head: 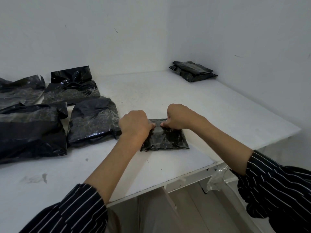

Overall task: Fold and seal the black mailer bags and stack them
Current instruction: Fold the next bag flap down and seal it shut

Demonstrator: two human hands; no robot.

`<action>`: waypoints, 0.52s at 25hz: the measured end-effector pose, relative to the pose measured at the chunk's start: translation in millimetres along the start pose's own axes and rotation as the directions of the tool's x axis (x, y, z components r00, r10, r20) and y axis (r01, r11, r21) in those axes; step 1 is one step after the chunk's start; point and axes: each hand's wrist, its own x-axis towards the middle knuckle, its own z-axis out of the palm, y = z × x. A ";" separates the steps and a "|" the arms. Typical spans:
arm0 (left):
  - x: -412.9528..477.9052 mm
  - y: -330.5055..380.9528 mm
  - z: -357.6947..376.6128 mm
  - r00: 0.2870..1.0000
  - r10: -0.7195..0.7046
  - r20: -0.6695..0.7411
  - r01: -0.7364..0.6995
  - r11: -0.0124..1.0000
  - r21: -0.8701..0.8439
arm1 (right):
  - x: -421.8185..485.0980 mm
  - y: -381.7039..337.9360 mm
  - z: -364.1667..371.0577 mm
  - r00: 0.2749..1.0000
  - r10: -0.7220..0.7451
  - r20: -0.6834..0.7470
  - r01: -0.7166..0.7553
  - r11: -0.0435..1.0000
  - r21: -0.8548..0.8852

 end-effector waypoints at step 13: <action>-11.5 -35.7 8.4 0.980 -0.120 -0.156 0.051 0.921 -0.386 | -3.6 2.8 -4.9 0.999 0.010 0.050 -0.014 0.997 0.082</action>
